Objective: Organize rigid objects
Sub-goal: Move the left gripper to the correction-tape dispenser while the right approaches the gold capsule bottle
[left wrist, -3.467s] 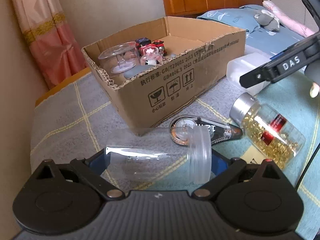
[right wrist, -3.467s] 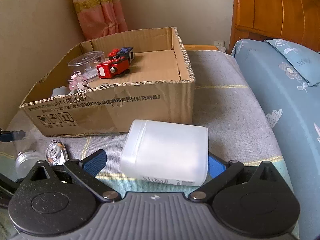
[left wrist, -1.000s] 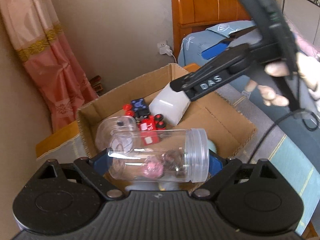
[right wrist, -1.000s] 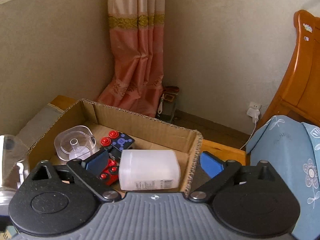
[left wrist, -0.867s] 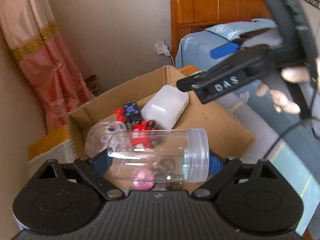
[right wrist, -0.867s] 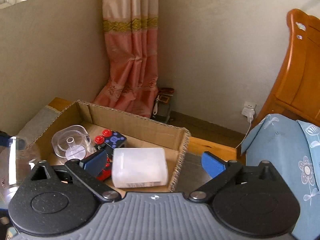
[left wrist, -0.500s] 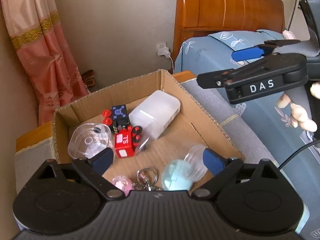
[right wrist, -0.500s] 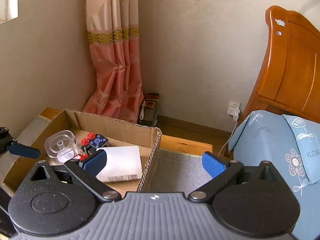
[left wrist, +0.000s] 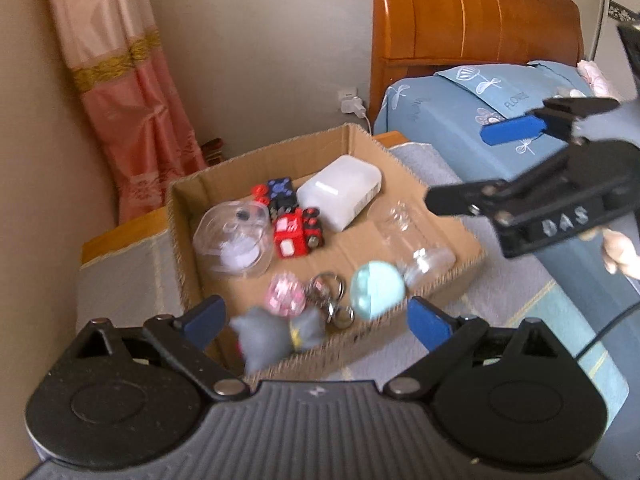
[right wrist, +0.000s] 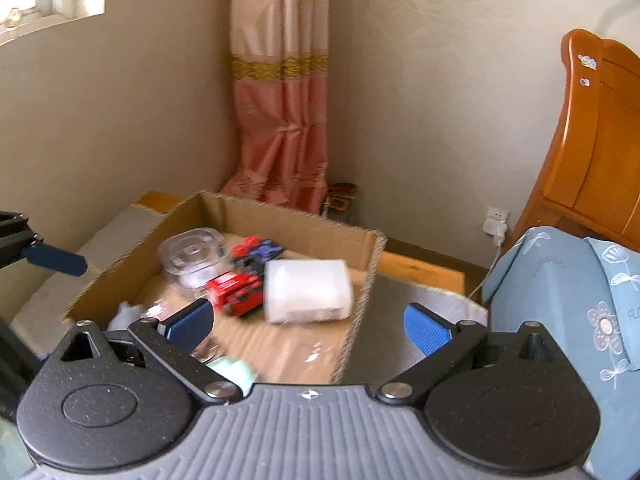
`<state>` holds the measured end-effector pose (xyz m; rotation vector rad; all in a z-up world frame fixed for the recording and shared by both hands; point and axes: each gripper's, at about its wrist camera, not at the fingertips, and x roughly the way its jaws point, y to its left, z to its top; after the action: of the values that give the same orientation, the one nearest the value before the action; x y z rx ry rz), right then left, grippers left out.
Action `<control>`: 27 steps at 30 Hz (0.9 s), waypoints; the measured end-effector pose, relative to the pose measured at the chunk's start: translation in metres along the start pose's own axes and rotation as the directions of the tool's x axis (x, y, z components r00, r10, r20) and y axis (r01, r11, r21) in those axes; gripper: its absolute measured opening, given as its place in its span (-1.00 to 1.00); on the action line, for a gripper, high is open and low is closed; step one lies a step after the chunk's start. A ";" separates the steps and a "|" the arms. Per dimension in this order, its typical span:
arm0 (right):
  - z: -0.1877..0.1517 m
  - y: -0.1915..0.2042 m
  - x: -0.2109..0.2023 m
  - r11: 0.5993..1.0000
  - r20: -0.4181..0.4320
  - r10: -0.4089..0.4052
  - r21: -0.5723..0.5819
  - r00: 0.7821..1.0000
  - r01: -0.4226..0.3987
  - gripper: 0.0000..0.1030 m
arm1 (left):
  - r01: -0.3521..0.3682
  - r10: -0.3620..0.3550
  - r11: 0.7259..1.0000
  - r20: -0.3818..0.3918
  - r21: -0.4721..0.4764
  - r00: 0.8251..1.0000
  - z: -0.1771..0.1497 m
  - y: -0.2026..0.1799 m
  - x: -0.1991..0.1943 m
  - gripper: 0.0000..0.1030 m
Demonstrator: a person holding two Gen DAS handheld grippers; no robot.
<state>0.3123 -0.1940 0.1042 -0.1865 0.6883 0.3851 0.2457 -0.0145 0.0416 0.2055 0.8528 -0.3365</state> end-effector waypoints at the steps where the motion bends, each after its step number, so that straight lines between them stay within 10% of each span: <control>1: -0.004 0.005 -0.005 1.000 0.004 0.007 -0.005 1.000 -0.007 1.00 | -0.007 0.007 1.000 0.003 -0.007 1.000 -0.006 0.001 -0.004 0.89; 27: -0.171 0.141 -0.025 0.983 -0.066 0.185 0.005 0.981 -0.185 1.00 | -0.103 0.106 0.987 0.018 -0.121 0.994 -0.128 0.023 -0.006 0.94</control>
<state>0.1377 -0.1226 -0.0153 -0.1374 0.7730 0.5596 0.1608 0.0480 -0.0356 0.1331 0.8317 -0.1882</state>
